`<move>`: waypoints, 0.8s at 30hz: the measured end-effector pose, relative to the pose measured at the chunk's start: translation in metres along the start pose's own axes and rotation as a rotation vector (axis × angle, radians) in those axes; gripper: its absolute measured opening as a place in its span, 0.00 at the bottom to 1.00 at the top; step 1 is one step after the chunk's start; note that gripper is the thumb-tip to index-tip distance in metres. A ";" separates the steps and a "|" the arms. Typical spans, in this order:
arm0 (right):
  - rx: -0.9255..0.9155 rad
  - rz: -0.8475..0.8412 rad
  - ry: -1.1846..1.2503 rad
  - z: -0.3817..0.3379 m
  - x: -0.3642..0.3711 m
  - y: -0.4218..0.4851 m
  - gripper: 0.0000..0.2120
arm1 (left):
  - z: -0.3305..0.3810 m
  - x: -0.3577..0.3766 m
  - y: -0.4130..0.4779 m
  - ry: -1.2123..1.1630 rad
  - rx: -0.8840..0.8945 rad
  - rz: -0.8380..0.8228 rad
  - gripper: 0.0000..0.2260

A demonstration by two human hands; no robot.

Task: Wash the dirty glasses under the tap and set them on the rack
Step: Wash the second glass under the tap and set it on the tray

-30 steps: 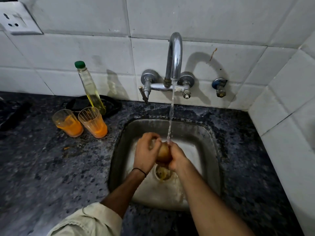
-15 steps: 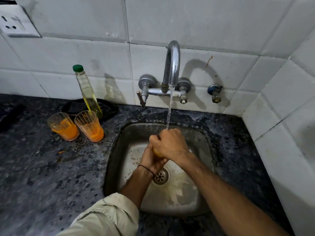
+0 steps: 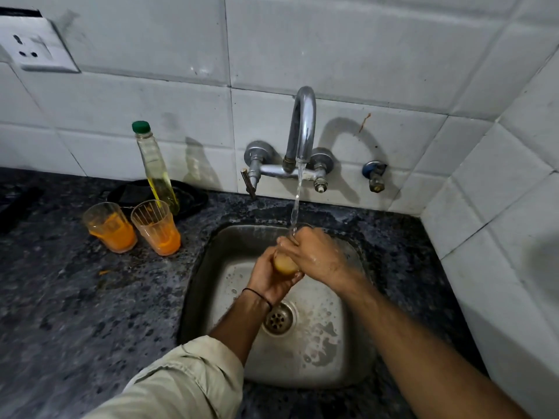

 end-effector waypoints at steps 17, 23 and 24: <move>0.003 -0.006 0.015 -0.012 0.002 0.002 0.20 | 0.007 -0.003 -0.008 -0.023 0.013 0.020 0.19; -0.301 -0.382 -0.523 -0.013 -0.011 -0.020 0.13 | 0.012 -0.007 -0.015 0.051 -0.103 0.066 0.21; -0.296 -0.327 -0.578 -0.014 -0.012 -0.023 0.09 | 0.014 -0.002 -0.015 0.051 -0.035 0.088 0.20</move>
Point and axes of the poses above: each hand's wrist, its own y-axis towards the middle knuckle, its own x-axis out of the palm, z = x × y, the point moved 4 cm from there along y, towards the middle knuckle, and after that the axes turned 15 degrees about -z, right-handed, at the moved point
